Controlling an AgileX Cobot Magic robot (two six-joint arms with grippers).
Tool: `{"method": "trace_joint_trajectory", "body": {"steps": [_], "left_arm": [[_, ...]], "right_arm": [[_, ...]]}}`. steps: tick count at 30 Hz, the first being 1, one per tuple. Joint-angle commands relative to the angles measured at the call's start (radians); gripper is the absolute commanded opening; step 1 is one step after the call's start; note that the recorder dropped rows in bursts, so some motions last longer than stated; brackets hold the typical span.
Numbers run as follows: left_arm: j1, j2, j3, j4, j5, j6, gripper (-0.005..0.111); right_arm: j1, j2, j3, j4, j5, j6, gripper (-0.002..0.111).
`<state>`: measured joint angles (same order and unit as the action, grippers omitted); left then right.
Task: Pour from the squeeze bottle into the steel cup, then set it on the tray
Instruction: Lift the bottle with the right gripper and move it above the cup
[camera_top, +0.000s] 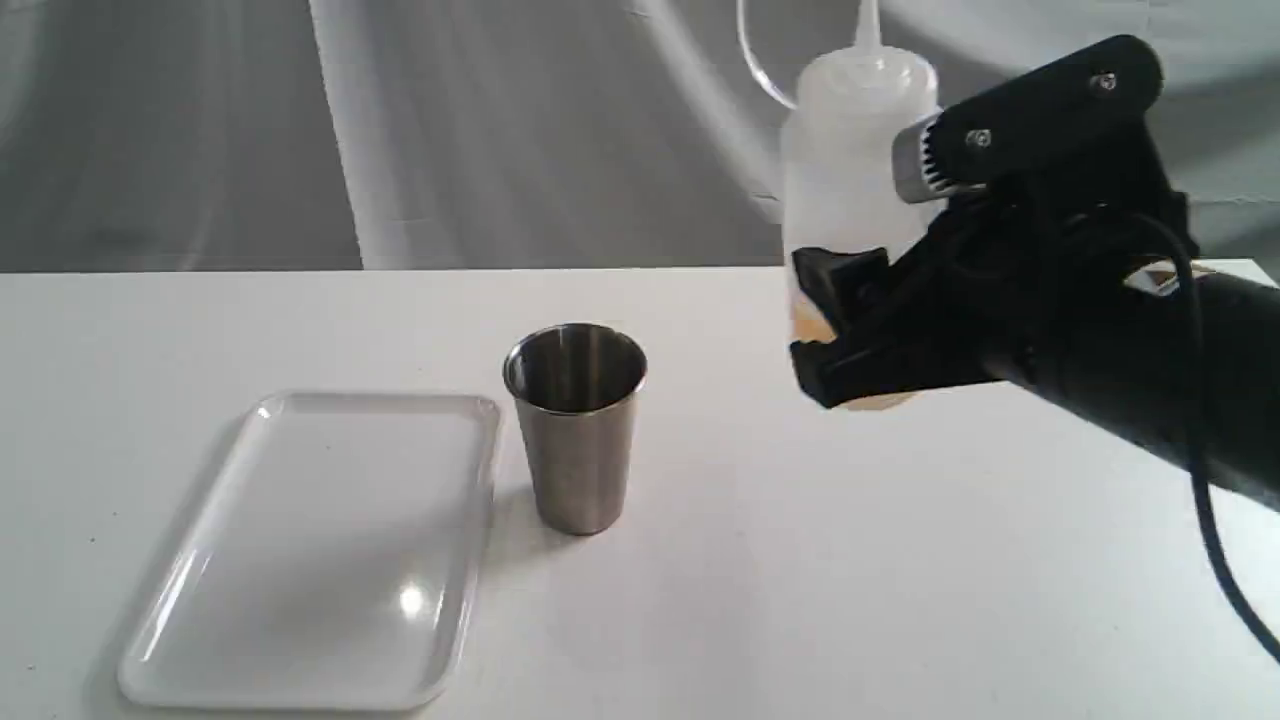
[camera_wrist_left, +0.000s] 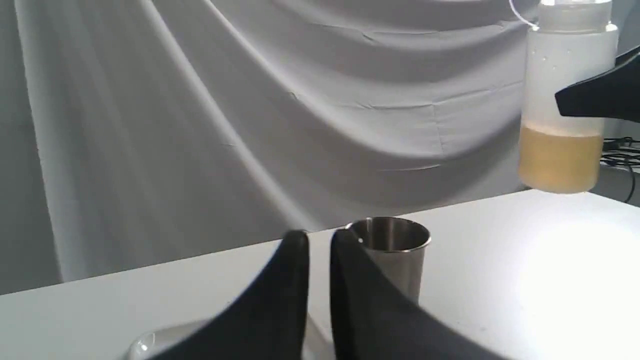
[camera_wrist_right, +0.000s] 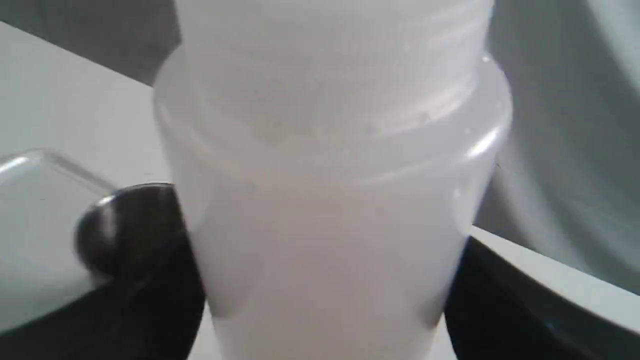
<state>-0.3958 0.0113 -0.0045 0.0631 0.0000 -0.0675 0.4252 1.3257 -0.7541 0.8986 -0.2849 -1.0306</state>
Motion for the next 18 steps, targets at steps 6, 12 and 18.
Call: {"method": "trace_joint_trajectory", "body": {"steps": [6, 12, 18], "left_arm": [[0.002, 0.003, 0.004, 0.004, 0.000, -0.002, 0.008], [0.002, 0.003, 0.004, 0.004, 0.000, -0.002, 0.008], [0.002, 0.003, 0.004, 0.004, 0.000, -0.002, 0.008]], "right_arm": [[-0.056, -0.006, -0.015, 0.050, -0.062, -0.166, 0.032], [-0.102, 0.033, -0.077, 0.059, -0.030, -0.167, 0.032], [-0.125, 0.115, -0.163, 0.044, 0.019, -0.211, 0.032]]}}
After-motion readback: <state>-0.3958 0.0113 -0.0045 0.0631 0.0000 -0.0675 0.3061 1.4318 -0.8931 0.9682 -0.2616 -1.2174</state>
